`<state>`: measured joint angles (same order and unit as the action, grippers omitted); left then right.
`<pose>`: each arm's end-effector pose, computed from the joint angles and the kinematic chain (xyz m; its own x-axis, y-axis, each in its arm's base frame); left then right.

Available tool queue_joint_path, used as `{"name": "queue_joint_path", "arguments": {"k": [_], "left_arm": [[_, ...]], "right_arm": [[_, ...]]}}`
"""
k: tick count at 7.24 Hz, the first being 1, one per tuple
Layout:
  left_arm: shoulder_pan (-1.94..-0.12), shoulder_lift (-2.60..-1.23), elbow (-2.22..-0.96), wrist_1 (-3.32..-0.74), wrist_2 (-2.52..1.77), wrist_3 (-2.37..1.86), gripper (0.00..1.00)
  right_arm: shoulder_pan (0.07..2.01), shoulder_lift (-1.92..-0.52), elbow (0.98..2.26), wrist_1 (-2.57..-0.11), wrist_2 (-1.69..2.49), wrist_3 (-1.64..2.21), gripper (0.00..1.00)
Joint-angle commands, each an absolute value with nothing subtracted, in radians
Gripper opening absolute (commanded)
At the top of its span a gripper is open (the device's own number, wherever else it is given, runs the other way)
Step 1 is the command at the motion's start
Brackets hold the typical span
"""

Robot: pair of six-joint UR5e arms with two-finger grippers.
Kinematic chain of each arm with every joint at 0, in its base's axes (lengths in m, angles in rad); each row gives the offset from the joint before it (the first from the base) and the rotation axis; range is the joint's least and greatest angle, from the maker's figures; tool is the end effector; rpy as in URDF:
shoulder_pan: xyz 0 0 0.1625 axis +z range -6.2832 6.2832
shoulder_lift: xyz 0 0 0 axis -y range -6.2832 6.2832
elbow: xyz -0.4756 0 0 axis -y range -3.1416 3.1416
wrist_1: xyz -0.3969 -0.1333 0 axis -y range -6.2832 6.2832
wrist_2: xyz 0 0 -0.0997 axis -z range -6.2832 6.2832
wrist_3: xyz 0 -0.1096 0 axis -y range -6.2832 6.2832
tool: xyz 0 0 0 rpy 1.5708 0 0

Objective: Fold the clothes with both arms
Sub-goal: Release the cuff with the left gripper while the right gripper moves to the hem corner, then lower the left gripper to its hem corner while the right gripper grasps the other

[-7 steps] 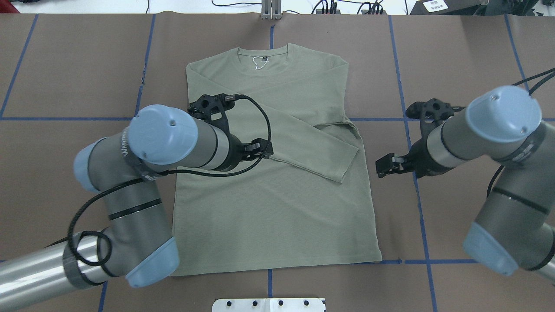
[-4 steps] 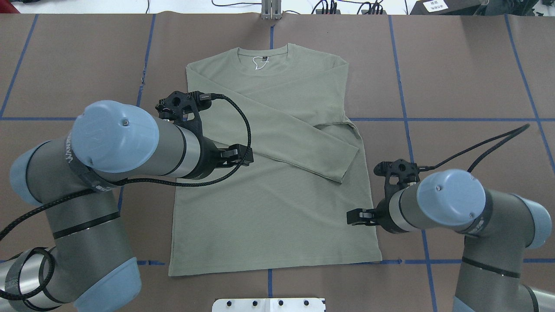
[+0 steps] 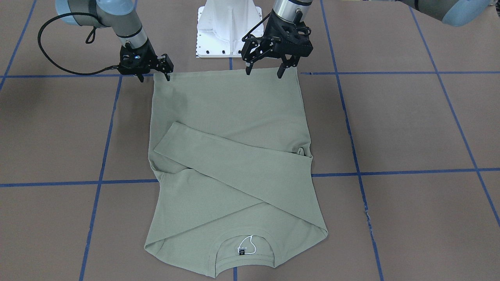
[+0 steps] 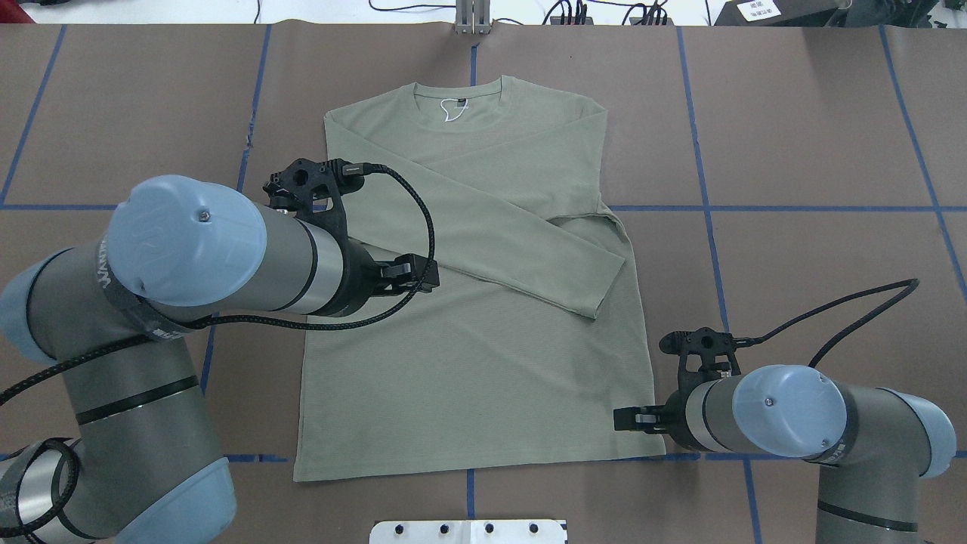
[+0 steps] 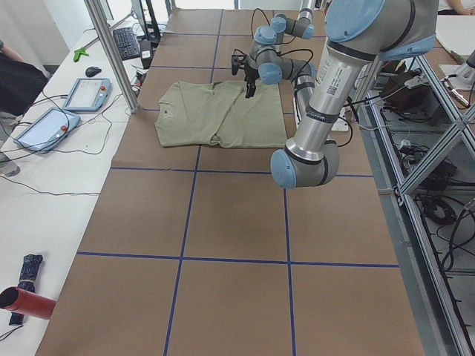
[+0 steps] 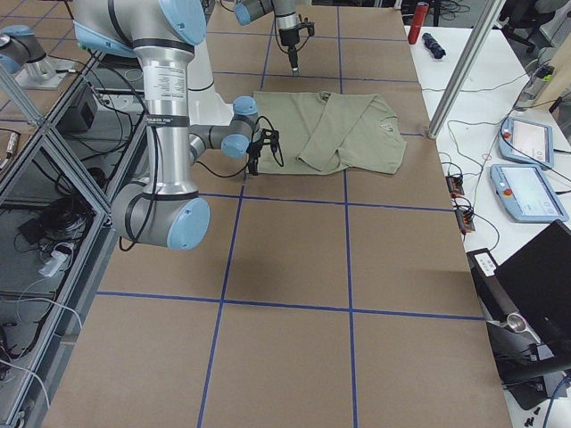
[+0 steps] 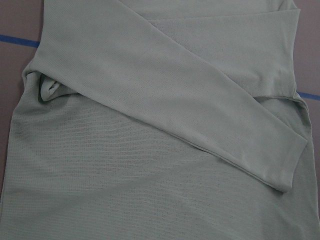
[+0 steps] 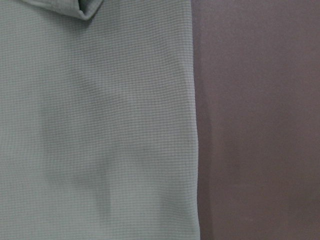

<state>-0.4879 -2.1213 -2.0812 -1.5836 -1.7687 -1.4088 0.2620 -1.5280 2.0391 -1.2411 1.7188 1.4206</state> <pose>0.4639 -0.3727 0.1850 0.4652 -0.0679 -0.8826 0.2350 0.9707 0.0492 -0.4659 -0.2462 0.4415 0.6593 0.0236 0.7515 -0.0520 0.9985 0.0143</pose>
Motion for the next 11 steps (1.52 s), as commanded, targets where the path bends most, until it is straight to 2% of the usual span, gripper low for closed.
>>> {"name": "queue_joint_path", "arguments": {"k": [1, 3, 6, 7, 8, 9, 10, 11], "left_arm": [[-0.488, -2.12, -2.082, -1.585, -1.769, -1.408, 0.99], [-0.488, -2.12, -2.082, -1.585, -1.769, -1.41, 0.99], [-0.488, -2.12, -2.083, -1.586, -1.769, -1.41, 0.99], [-0.488, -2.12, -2.083, -1.586, -1.769, -1.41, 0.99], [-0.488, -2.118, -2.083, -1.586, -1.769, -1.41, 0.99], [-0.489, -2.118, -2.082, -1.586, -1.769, -1.41, 0.99], [-0.489, -2.118, -2.08, -1.586, -1.769, -1.408, 0.99], [-0.489, -2.118, -2.08, -1.586, -1.769, -1.408, 0.99]], "right_arm": [[0.253, -1.519, 2.033, -1.239, 1.723, 1.422, 0.87], [0.253, -1.519, 2.023, -1.243, 1.726, 1.42, 0.69], [0.252, -1.52, 2.01, -1.246, 1.73, 1.42, 0.69], [0.252, -1.52, 2.01, -1.246, 1.73, 1.42, 0.57], [0.252, -1.52, 2.01, -1.247, 1.739, 1.42, 0.29], [0.252, -1.52, 2.013, -1.247, 1.752, 1.419, 0.11], [0.252, -1.52, 2.016, -1.246, 1.752, 1.42, 0.0], [0.253, -1.519, 2.025, -1.244, 1.75, 1.42, 0.0]]}}
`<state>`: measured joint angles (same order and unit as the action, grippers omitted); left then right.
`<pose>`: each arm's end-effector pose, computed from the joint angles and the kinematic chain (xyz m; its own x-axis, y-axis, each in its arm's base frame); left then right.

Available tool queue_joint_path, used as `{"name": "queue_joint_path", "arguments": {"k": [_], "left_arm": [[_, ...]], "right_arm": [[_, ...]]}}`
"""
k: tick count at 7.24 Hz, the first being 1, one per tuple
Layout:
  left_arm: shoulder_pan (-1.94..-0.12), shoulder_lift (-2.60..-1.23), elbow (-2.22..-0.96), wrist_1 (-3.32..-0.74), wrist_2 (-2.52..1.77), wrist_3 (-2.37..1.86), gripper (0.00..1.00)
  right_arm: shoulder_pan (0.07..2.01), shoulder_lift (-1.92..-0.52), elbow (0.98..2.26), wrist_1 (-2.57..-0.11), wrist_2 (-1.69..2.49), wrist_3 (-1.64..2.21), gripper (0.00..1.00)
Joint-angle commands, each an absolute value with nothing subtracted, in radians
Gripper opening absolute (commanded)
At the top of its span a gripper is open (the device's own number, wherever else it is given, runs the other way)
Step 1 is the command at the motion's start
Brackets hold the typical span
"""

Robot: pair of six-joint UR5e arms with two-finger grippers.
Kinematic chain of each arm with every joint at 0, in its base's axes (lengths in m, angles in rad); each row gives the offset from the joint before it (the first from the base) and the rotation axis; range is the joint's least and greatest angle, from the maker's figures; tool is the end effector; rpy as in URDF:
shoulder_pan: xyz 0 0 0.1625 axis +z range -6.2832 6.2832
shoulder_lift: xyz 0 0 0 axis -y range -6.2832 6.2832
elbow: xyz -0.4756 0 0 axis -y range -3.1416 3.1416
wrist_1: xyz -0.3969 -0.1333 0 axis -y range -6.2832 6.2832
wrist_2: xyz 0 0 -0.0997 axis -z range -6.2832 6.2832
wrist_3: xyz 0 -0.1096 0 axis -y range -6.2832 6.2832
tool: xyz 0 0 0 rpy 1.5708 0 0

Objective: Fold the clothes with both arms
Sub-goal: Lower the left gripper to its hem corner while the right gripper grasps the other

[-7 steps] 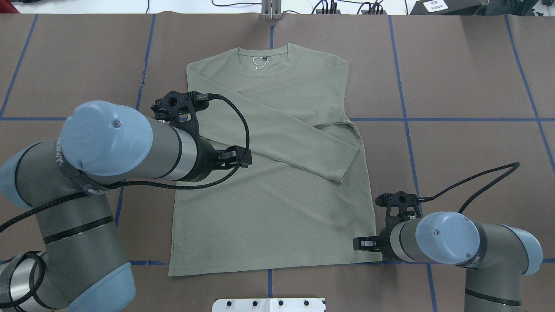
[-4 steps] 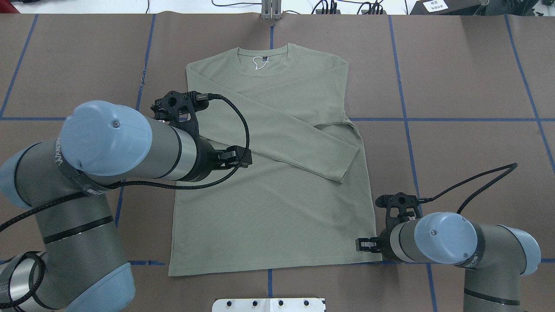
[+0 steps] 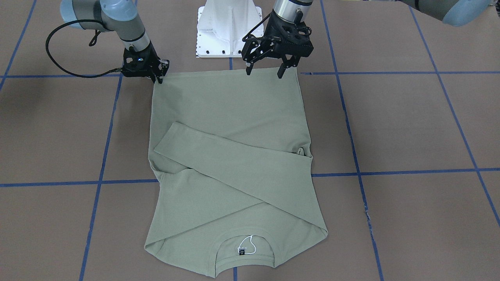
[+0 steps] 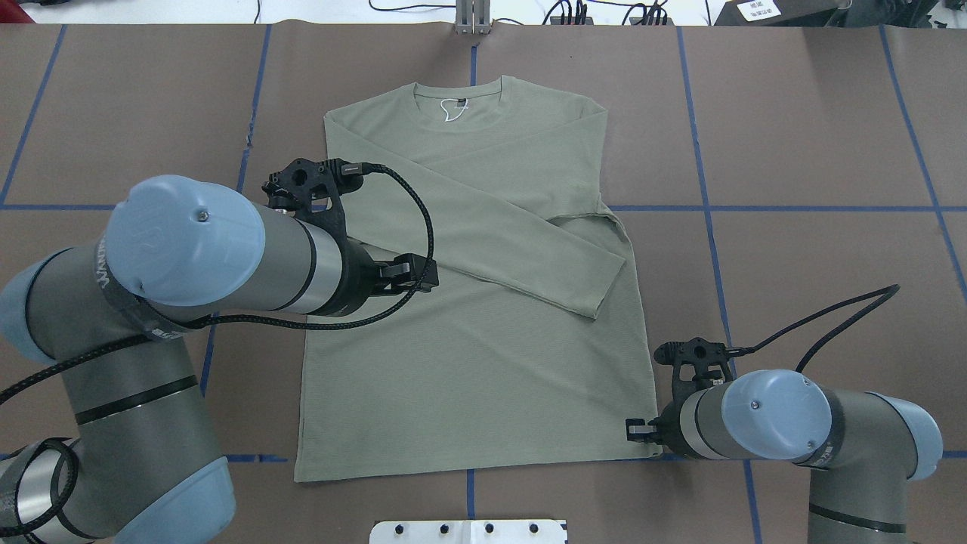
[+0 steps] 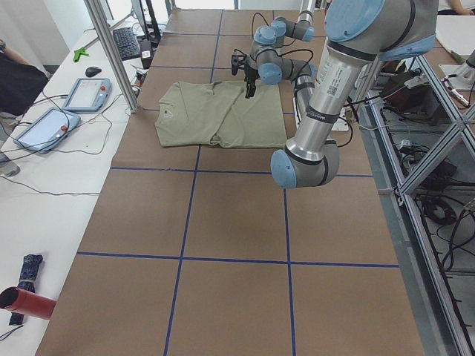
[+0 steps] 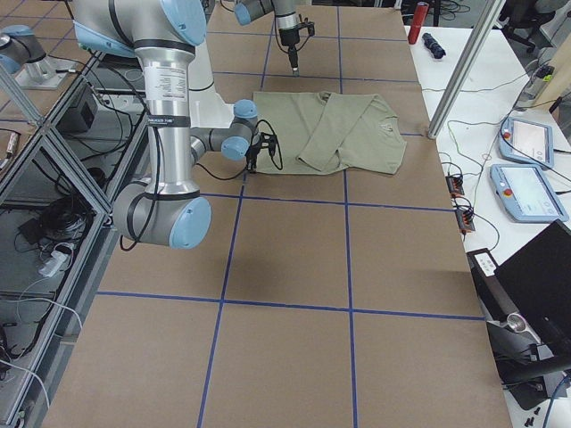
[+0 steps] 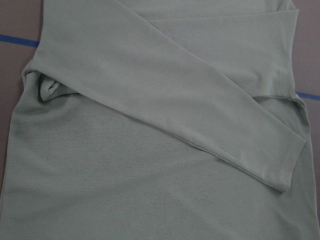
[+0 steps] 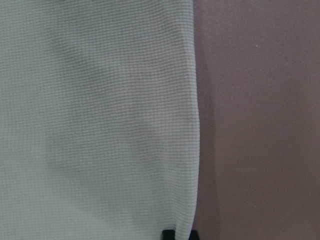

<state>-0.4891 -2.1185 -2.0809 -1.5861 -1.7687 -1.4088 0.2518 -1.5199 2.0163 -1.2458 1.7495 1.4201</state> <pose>0.4634 -0.3733 0.1864 0.4656 -0.0687 -0.8823 0.2362 0.9705 0.0491 -0.4753 -0.2398 0.4489 0.6701 0.0199 0.7420 -0.0188 0.9998 -0.0098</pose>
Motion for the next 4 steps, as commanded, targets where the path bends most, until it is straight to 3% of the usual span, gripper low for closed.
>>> {"name": "queue_joint_path", "arguments": {"k": [1, 4], "left_arm": [[-0.489, -2.117, -2.079, -1.586, -1.769, -1.408, 0.99], [-0.465, -2.012, -2.071, -1.615, -1.77, -1.423, 0.99]], "right_arm": [[0.255, -1.519, 2.032, -1.244, 1.752, 1.42, 0.0], [0.258, -1.513, 2.069, -1.246, 1.749, 1.42, 0.0]]}}
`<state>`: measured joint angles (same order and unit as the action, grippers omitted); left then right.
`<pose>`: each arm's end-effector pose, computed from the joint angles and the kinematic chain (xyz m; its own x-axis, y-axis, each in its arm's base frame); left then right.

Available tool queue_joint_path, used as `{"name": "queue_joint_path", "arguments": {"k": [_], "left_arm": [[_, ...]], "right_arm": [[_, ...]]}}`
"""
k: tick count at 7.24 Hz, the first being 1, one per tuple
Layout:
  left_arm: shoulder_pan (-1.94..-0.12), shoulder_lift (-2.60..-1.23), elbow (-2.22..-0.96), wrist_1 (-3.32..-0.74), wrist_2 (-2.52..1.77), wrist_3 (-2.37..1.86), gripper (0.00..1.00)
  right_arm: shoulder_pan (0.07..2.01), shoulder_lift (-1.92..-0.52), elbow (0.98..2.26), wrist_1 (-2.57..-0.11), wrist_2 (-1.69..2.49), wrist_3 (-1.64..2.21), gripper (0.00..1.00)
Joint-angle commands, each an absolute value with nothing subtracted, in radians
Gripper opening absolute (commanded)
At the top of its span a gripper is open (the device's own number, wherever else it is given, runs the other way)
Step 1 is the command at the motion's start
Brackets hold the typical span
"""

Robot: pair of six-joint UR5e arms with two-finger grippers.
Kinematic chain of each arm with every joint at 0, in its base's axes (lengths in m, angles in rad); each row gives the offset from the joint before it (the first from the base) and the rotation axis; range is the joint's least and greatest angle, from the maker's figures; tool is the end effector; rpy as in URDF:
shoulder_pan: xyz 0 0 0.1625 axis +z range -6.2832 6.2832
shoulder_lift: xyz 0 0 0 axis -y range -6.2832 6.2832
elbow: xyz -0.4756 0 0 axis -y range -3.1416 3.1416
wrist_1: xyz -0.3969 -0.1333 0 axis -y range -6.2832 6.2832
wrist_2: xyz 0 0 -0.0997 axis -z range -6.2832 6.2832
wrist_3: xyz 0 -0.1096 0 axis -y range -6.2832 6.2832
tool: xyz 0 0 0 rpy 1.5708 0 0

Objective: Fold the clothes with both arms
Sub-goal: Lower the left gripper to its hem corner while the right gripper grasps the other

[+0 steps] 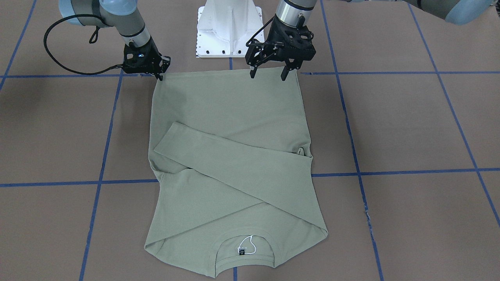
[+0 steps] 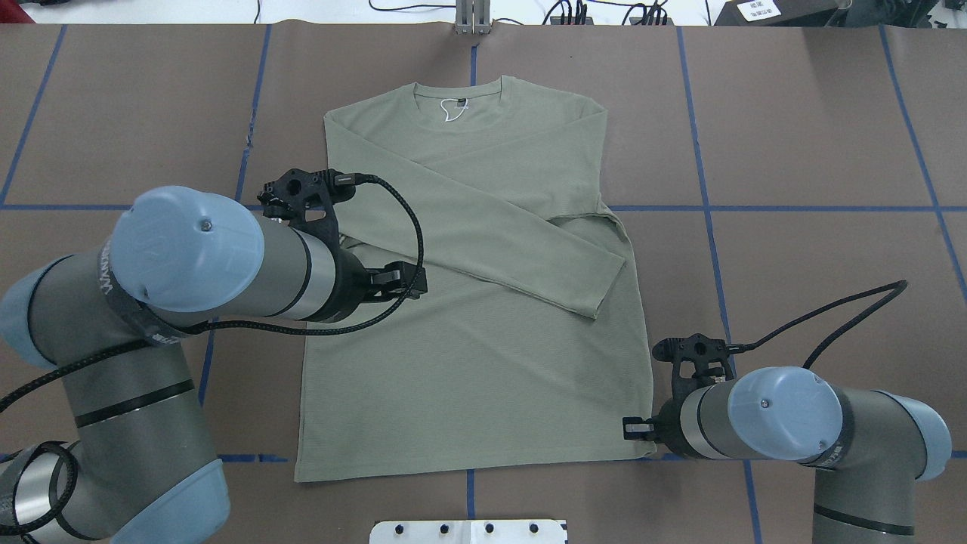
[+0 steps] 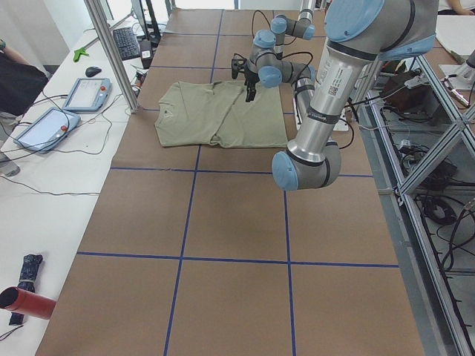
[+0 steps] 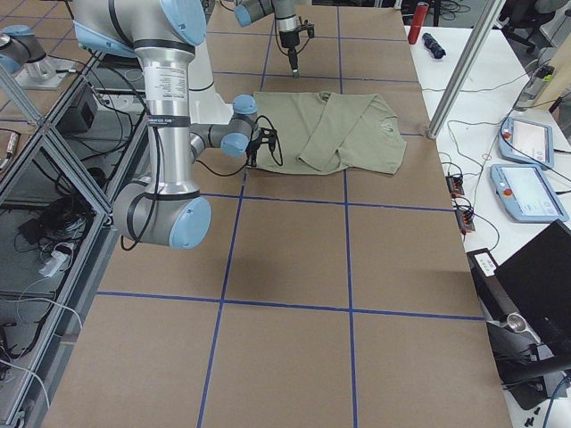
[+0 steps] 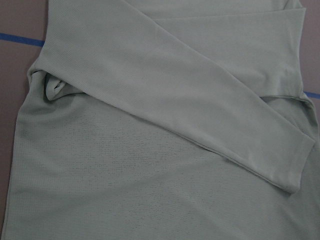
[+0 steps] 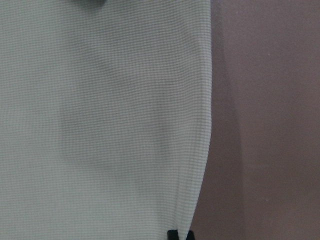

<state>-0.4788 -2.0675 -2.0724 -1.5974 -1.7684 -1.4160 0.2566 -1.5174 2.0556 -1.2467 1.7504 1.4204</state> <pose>0.4679 -0.3689 0.2176 0.5020 -0.0902 -0.8602 0.2282 0.9731 0.0311 -0.4673 -0.2402 0.4284 0.6400 0.0155 0.7682 -0.0229 0.9997 -0.0012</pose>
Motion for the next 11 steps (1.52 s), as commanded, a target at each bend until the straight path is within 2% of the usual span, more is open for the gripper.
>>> {"name": "queue_joint_path", "arguments": {"k": [1, 4, 6, 9, 11], "left_arm": [[-0.422, -1.949, -2.069, -1.623, -1.77, -1.427, 0.99], [-0.297, -1.755, -2.071, -1.898, -1.755, -1.641, 0.99], [-0.198, -1.727, -2.065, -1.881, -1.679, -1.704, 0.98], [-0.166, -1.735, -2.007, -1.864, -1.672, -1.724, 0.96], [-0.166, -1.732, -2.006, -1.862, -1.672, -1.73, 0.87]], "right_arm": [[0.262, -1.505, 2.089, -1.244, 1.749, 1.42, 0.0], [0.288, -1.505, 2.097, -1.246, 1.749, 1.42, 0.0], [0.288, -1.505, 2.097, -1.244, 1.746, 1.42, 0.0], [0.288, -1.505, 2.095, -1.244, 1.744, 1.42, 0.0], [0.29, -1.505, 2.095, -1.244, 1.747, 1.42, 0.0]]}}
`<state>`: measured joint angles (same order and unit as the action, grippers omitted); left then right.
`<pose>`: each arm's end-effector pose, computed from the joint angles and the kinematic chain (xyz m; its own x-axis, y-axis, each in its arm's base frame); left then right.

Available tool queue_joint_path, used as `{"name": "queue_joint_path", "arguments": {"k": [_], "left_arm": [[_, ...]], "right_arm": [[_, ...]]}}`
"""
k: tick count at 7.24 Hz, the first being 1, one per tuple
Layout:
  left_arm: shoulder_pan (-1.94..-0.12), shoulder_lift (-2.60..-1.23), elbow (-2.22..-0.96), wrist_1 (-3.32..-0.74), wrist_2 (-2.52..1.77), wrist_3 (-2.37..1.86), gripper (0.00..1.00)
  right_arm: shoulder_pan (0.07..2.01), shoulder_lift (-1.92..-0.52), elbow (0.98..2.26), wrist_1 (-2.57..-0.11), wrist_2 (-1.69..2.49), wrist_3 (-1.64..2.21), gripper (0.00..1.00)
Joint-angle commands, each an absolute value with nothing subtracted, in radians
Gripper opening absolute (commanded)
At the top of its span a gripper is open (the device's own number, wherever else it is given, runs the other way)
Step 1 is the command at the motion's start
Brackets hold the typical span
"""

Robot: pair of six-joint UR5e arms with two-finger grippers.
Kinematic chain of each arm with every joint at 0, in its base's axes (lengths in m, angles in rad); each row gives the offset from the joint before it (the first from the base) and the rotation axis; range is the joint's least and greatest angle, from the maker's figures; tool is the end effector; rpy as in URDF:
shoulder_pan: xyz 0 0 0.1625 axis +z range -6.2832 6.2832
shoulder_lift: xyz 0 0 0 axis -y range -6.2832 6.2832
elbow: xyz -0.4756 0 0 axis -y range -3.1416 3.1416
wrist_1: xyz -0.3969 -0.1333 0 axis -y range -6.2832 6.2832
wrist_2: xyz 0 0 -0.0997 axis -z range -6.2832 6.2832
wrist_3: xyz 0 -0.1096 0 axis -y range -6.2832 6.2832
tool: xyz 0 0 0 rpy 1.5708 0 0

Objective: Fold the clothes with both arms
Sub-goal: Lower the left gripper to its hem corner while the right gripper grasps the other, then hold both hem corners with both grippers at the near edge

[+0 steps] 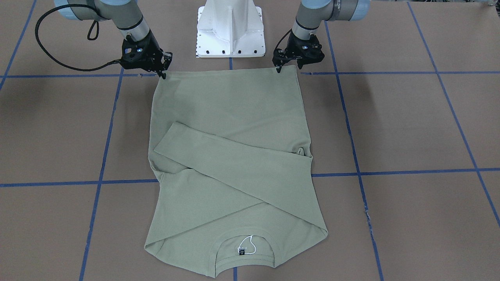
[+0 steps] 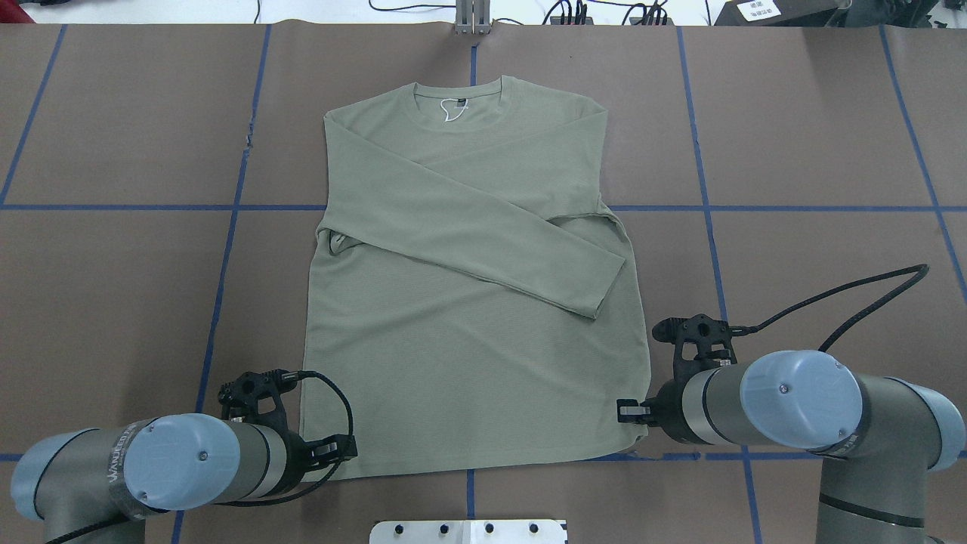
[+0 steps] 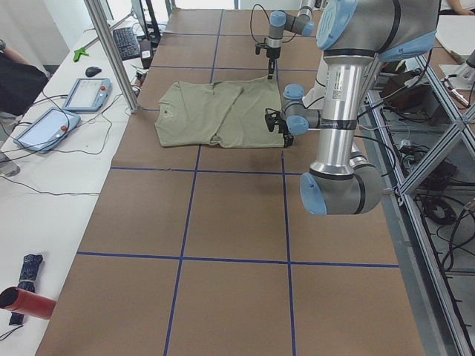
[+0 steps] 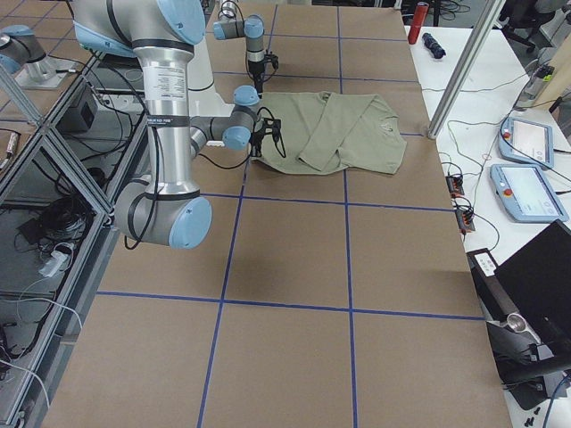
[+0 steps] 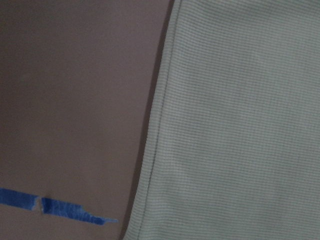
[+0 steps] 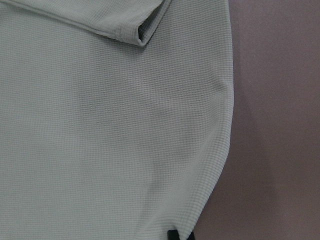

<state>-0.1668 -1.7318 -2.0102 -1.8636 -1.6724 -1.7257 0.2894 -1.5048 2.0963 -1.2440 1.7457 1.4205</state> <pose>0.5232 -0.2120 0.3984 0.5973 -0.2562 -0.7599 0.1816 0.9662 -0.1830 -0.4534 -0.2542 0.4021 0.5976 0.0241 0.8014 -0.0597 0.9981 0.0145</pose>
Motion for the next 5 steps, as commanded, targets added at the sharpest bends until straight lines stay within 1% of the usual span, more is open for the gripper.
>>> {"name": "queue_joint_path", "arguments": {"k": [1, 3, 5], "left_arm": [[-0.167, -1.727, -2.011, -1.856, -1.667, -1.732, 0.83], [-0.166, -1.74, -2.02, -1.787, -1.667, -1.733, 0.77], [-0.166, -1.738, -2.02, -1.787, -1.667, -1.733, 0.74]], "right_arm": [[0.291, -1.505, 2.097, -1.244, 1.749, 1.42, 0.0], [0.291, -1.505, 2.095, -1.244, 1.75, 1.42, 0.0], [0.291, -1.505, 2.094, -1.246, 1.75, 1.42, 0.0]]}}
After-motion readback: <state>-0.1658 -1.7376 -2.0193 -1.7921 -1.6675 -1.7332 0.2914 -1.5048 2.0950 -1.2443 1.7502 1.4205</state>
